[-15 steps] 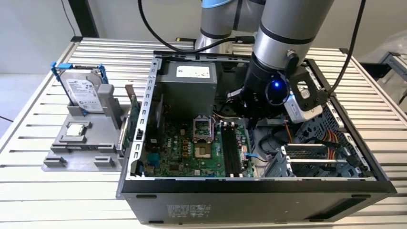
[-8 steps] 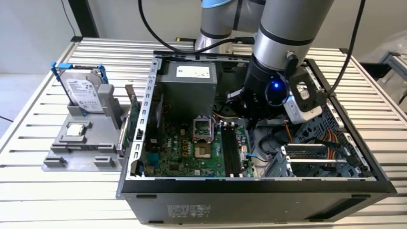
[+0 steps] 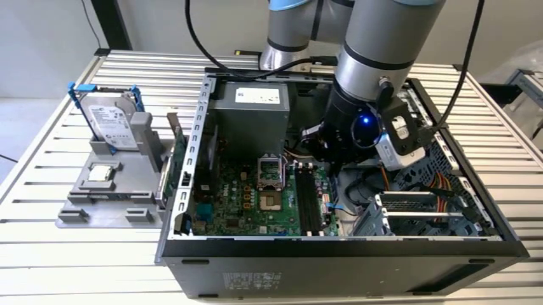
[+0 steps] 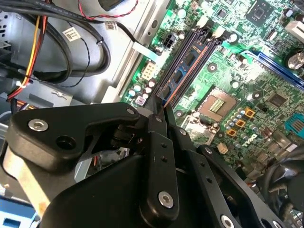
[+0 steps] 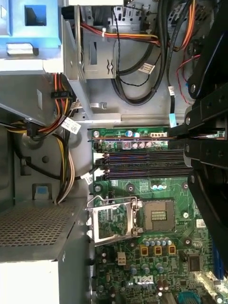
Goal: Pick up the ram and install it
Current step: 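Insert the ram into the slot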
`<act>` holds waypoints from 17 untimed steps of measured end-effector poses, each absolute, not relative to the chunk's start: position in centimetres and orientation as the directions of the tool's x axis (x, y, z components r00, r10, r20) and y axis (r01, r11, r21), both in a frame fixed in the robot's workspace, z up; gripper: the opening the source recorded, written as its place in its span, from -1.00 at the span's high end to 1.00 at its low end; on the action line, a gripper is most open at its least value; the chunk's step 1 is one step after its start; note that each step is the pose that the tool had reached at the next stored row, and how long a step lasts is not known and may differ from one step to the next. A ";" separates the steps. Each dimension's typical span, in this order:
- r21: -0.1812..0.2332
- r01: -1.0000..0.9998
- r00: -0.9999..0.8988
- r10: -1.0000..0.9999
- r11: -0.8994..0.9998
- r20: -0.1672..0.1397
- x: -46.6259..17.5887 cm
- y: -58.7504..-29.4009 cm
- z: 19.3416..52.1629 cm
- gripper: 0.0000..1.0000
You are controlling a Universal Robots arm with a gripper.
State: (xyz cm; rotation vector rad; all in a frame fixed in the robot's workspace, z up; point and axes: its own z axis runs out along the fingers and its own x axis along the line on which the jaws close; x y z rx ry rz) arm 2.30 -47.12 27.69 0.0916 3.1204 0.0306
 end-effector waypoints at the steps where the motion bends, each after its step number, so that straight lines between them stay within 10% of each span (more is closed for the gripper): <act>1: 0.020 0.057 -0.998 0.057 0.998 -0.019 2.3 -47.1 27.5 1.00; 17: 0.020 0.044 -0.999 0.045 0.999 -0.019 2.3 -47.2 25.8 1.00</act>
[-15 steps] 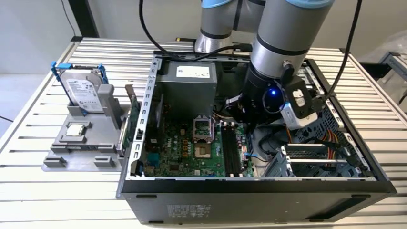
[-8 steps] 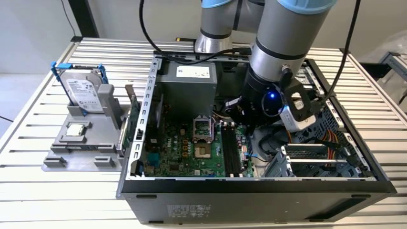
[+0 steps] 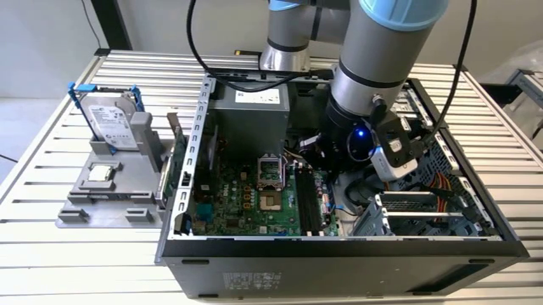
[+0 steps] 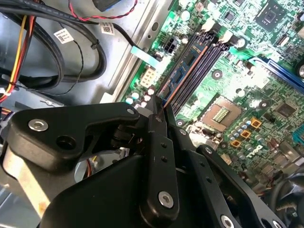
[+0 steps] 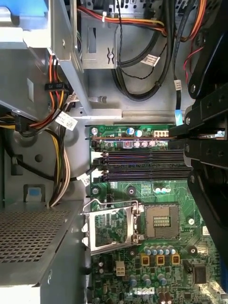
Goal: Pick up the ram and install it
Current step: 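Insert the ram into the slot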
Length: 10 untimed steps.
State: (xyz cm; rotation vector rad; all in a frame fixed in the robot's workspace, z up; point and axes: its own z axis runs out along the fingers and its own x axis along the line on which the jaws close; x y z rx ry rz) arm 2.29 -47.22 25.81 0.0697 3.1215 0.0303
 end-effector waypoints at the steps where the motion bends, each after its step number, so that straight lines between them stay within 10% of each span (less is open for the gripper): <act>1: 0.020 0.044 -0.999 0.045 0.999 -0.019 2.3 -47.2 25.8 1.00; 10: 0.020 0.044 -0.999 0.045 0.999 -0.018 2.3 -47.3 25.3 1.00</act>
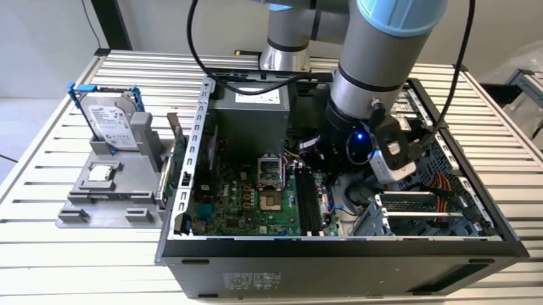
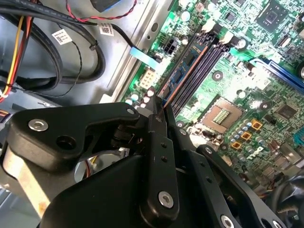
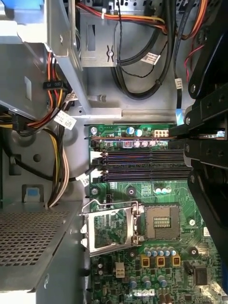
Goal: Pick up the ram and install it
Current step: 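Insert the ram into the slot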
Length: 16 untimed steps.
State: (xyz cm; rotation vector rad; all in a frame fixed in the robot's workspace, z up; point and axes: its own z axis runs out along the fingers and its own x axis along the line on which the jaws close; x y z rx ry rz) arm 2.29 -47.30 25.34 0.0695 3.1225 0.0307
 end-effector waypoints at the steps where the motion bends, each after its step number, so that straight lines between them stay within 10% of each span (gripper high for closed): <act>1: 0.020 0.044 -0.999 0.044 0.999 -0.018 2.3 -47.3 25.3 1.00; 16: 0.020 0.032 -0.999 0.032 0.999 -0.017 1.9 -47.9 24.7 1.00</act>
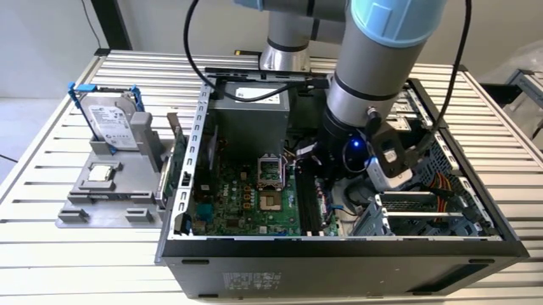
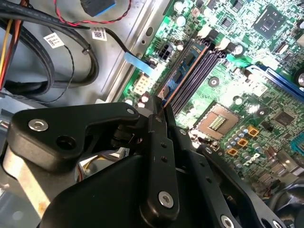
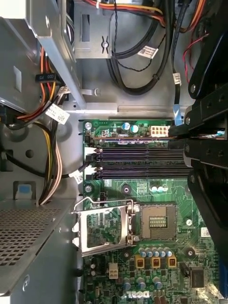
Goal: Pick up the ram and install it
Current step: 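Insert the ram into the slot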
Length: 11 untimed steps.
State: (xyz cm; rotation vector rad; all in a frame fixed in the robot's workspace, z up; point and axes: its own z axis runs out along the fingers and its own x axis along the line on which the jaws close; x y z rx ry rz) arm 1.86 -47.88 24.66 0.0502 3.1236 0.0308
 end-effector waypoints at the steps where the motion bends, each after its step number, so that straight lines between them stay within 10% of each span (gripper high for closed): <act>1: 0.020 0.032 -0.999 0.032 0.999 -0.017 1.8 -47.9 24.6 1.00; 11: 0.020 0.032 -0.999 0.032 0.999 -0.017 1.7 -47.9 23.8 1.00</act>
